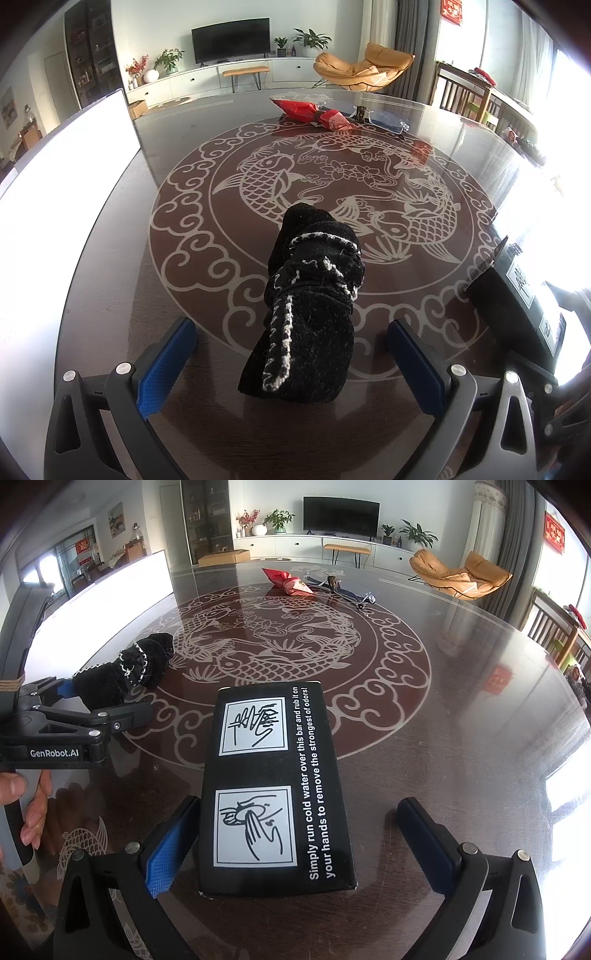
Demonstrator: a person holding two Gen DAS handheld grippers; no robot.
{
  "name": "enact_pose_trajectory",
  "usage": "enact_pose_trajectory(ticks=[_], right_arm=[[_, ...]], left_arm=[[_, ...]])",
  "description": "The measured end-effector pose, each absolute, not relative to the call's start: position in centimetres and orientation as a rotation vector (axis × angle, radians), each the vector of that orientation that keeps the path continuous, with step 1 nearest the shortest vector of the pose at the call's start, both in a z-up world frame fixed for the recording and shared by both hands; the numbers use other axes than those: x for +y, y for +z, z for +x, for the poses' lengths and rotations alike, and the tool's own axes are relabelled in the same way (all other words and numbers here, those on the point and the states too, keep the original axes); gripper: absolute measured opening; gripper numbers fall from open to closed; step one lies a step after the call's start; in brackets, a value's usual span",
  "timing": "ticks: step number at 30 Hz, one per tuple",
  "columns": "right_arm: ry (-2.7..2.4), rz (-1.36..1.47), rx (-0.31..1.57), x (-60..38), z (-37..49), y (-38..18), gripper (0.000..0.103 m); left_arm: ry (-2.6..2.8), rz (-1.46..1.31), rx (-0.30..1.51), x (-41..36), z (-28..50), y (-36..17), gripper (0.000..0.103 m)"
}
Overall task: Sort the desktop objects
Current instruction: 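Grasp the black soap-bar box with the right gripper while the left holds the glove, then carry the glove and black box over the bin and open both grippers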
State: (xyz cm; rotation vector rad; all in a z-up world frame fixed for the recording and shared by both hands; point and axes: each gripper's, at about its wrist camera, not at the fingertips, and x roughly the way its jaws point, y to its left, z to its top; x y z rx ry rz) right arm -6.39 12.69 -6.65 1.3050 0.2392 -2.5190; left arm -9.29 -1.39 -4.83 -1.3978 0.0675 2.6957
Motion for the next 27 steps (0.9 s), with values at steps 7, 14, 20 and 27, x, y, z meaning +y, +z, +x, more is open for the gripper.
enact_pose_trajectory(ticks=[7,14,20,27], right_arm=[[-2.438,1.412,0.274,12.5,-7.4,-6.3,0.103],[-2.297,1.588,0.285,12.6,-10.0,-5.2,0.097],[-2.306,1.595,0.232,13.5,-9.8,-3.7,0.059],[-2.340,1.432,0.157,11.4,-8.4,3.2,0.059]], left_arm=[[2.445,-1.576,0.165,-3.7,-10.0,-4.2,0.103],[2.471,-1.498,0.212,-1.4,-11.2,-3.1,0.093],[2.479,-1.461,0.070,-1.4,-11.3,-1.7,0.035],[2.578,-1.229,-0.260,-9.7,-5.6,7.4,0.035]])
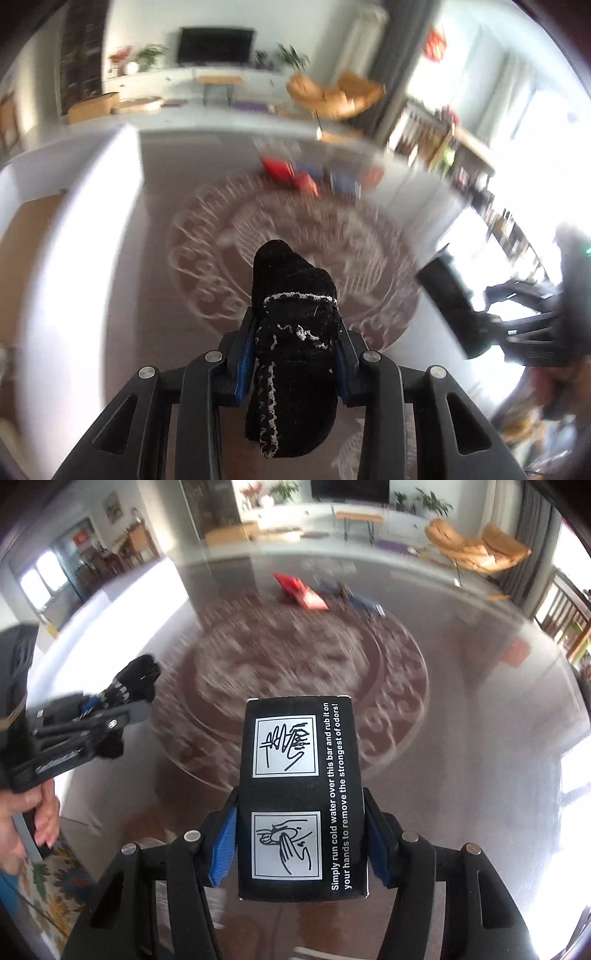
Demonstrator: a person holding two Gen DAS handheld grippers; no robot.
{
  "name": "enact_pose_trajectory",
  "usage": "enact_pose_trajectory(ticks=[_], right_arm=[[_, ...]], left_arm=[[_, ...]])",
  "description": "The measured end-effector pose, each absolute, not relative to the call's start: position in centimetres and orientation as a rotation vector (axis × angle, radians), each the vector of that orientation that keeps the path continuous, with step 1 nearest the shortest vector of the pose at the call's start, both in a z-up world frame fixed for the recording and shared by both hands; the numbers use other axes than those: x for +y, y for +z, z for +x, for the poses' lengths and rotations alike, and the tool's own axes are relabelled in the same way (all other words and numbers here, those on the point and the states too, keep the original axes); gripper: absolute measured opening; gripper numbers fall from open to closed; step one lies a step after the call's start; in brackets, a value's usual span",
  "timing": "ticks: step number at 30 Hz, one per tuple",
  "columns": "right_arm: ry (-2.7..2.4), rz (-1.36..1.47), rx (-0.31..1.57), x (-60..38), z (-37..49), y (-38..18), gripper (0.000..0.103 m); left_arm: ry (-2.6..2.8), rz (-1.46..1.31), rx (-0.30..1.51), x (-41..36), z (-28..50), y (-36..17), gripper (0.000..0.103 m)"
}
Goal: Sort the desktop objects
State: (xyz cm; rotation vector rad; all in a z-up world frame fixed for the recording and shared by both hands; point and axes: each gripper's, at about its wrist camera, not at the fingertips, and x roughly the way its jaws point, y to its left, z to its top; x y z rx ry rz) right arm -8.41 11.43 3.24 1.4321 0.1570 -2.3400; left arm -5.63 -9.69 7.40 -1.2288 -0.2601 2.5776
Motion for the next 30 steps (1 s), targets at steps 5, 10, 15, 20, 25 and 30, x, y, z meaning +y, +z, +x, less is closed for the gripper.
enact_pose_trajectory(ticks=[5,10,15,20,25,30], right_arm=[[-2.267,1.215,0.112,2.7,-8.0,9.8,0.059],[-2.076,1.050,0.104,-10.3,-5.2,13.5,0.059],[-1.917,1.038,0.179,-21.6,-2.4,11.4,0.060],[-1.860,1.132,0.307,-28.8,-1.3,5.4,0.069],[-1.870,1.094,0.143,-26.2,-1.3,5.2,0.080],[-2.071,0.848,0.108,-16.5,-1.3,8.6,0.102]], left_arm=[[2.722,-1.114,-0.408,-20.0,-1.7,13.3,0.035],[2.930,-1.207,-0.473,-31.0,0.3,13.5,0.035],[3.014,-1.419,-0.603,-39.1,2.3,9.0,0.037],[2.984,-1.713,-0.619,-41.6,2.4,3.7,0.071],[3.081,-1.601,-0.642,-40.8,3.8,3.6,0.080],[3.118,-1.354,-0.590,-36.6,4.9,6.8,0.080]])
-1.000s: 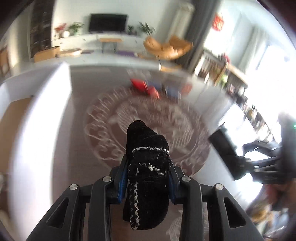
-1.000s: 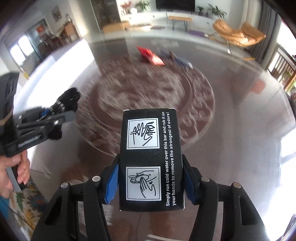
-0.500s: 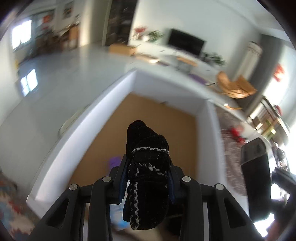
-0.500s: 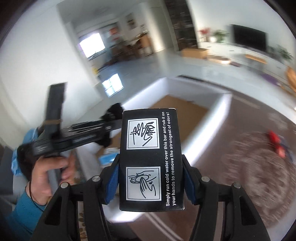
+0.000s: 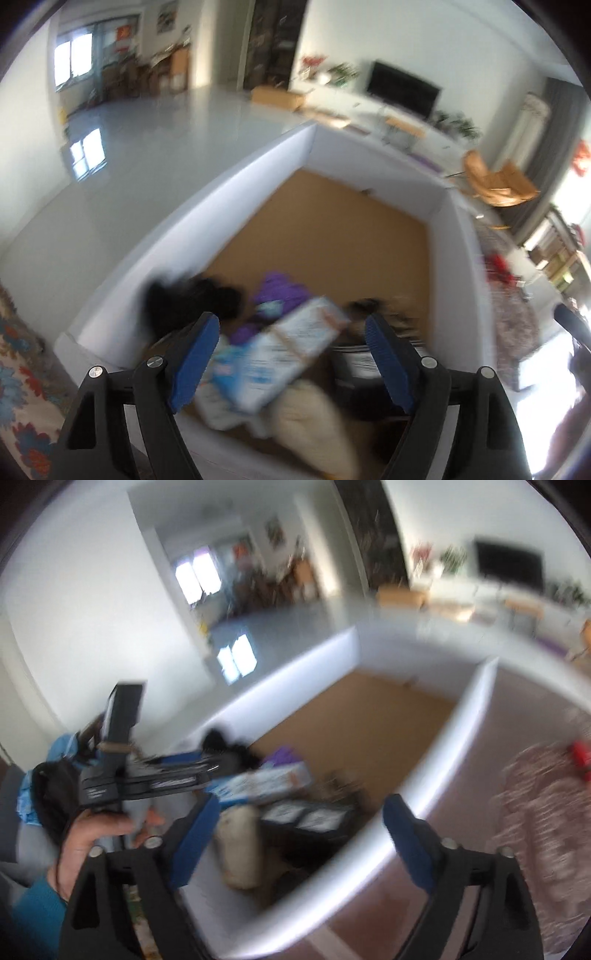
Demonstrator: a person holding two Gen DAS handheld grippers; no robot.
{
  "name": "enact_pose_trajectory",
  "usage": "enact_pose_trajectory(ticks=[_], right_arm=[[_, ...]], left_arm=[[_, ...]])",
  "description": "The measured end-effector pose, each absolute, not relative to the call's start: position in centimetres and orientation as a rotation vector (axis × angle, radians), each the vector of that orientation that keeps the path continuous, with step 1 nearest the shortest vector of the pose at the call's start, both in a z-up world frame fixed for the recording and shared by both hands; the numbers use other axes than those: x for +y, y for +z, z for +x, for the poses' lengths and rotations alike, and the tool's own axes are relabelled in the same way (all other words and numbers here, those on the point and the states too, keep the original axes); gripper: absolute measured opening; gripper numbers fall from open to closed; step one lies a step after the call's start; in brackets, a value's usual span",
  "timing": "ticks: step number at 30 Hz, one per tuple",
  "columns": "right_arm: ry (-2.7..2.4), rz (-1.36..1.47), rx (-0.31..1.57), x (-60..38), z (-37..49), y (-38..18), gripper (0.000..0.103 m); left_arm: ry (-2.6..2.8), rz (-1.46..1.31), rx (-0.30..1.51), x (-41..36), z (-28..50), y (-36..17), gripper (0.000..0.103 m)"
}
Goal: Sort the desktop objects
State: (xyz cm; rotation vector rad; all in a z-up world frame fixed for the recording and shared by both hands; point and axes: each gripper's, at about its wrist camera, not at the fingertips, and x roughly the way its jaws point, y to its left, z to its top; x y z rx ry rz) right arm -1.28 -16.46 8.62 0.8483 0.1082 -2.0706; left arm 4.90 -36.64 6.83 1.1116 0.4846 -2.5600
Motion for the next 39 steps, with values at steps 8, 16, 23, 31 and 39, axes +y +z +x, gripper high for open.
enact_pose_trajectory(ticks=[8,16,23,31,39], right_arm=[[-2.448,1.106,0.303,3.6,-5.6,-1.5,0.103],[-2.620,1.275,0.245,16.8,-5.5,-4.8,0.103],[-2.592,1.336,0.198,17.4,-6.5,-5.4,0.103],[-2.592,1.335,0.194,17.2,-6.5,-5.4,0.103],[-2.592,1.335,0.194,17.1,-6.8,-5.5,0.103]], left_arm=[[-2.992,1.156,0.370,-19.7,5.6,9.3,0.103],[-2.916,1.565,0.162,-6.5,-0.6,-2.2,0.103],[-2.822,1.523,-0.066,-2.7,-4.8,-6.4,0.103],[-2.809,1.476,-0.034,-2.7,-8.3,-6.0,0.103],[-2.708,1.640,-0.022,-2.7,-17.3,-5.6,0.103]])
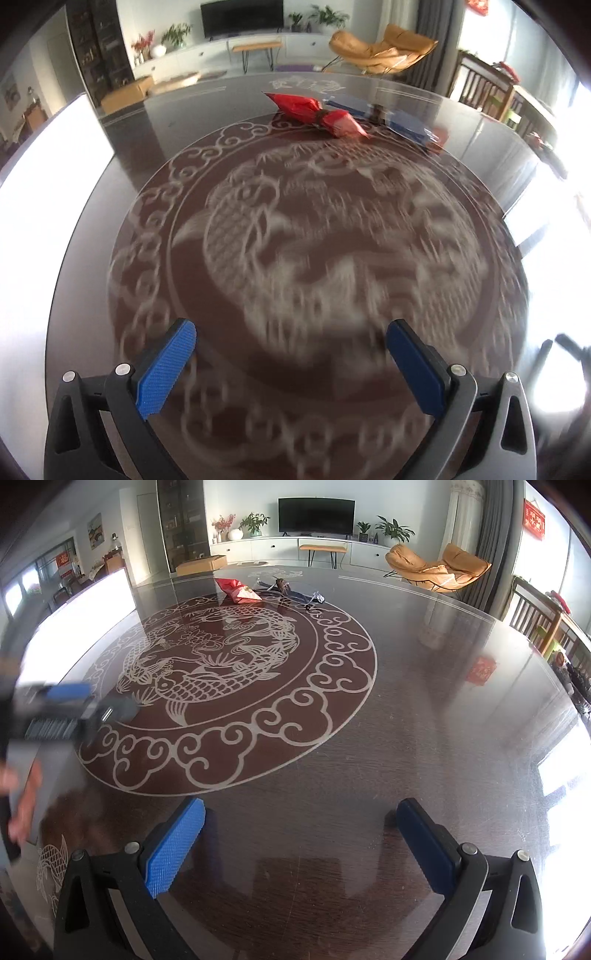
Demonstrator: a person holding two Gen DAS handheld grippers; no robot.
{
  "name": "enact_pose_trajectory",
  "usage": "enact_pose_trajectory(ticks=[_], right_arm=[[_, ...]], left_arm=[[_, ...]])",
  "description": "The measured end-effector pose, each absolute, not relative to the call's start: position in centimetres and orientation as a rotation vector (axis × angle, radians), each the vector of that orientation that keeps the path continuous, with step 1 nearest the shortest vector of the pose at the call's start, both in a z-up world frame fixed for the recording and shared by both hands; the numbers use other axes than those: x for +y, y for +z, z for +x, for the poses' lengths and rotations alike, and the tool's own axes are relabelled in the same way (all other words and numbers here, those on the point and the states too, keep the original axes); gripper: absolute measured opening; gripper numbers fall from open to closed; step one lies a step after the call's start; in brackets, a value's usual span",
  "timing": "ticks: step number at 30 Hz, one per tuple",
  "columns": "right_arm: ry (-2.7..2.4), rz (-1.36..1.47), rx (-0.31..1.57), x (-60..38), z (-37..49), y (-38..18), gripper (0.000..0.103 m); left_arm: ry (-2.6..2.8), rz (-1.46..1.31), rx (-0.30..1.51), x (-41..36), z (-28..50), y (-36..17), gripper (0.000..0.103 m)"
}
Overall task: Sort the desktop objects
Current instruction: 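Grasp the red snack packet with the left gripper and lift it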
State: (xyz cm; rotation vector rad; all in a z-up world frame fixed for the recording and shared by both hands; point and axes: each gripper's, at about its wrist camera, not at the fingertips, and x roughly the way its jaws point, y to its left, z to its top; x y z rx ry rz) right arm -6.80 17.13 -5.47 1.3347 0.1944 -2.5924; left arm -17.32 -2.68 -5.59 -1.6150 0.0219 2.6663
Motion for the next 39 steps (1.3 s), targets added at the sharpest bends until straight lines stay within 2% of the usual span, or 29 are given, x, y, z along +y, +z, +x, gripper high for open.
enact_pose_trajectory(ticks=[8,17,20,21,22,24,25,26,27,30,39], right_arm=[[-2.592,1.334,0.194,17.2,-6.8,-5.4,0.103],[-2.592,1.334,0.194,17.2,-6.8,-5.4,0.103],[-2.592,1.334,0.194,17.3,-6.9,-5.4,0.103],[-2.592,1.334,0.194,17.3,-6.9,-5.5,0.103],[-2.592,1.334,0.194,17.3,-6.9,-5.4,0.103],[-2.592,1.334,0.194,17.3,-6.9,-5.5,0.103],[-2.592,1.334,0.194,17.3,-6.9,-5.4,0.103],[-2.592,1.334,0.194,17.3,-6.9,-5.4,0.103],[-2.592,1.334,0.194,17.2,-6.8,-5.4,0.103],[-2.592,1.332,0.194,17.3,-6.9,-5.4,0.103],[-2.592,1.332,0.194,17.3,-6.8,-5.4,0.103]], left_arm=[[2.666,-1.530,-0.250,-3.3,-26.7,-3.5,0.103],[2.810,-1.579,-0.352,-2.9,-34.7,-5.4,0.103],[2.857,-1.546,-0.276,-2.9,-35.5,-6.2,0.102],[2.871,-1.518,-0.215,-2.8,-35.6,-6.3,0.088],[2.888,-1.499,-0.164,-2.7,-35.5,-6.2,0.078],[2.898,-1.441,-0.092,-2.9,-34.7,-6.1,0.047],[2.896,-1.430,-0.087,-3.2,-34.2,-6.0,0.040],[2.887,-1.422,-0.092,-3.7,-33.7,-6.0,0.029],[2.872,-1.415,-0.109,-4.3,-32.9,-6.0,0.026],[2.810,-1.387,-0.159,-6.3,-29.1,-5.8,0.025],[2.744,-1.319,0.041,-9.5,-14.2,-5.7,0.027]])
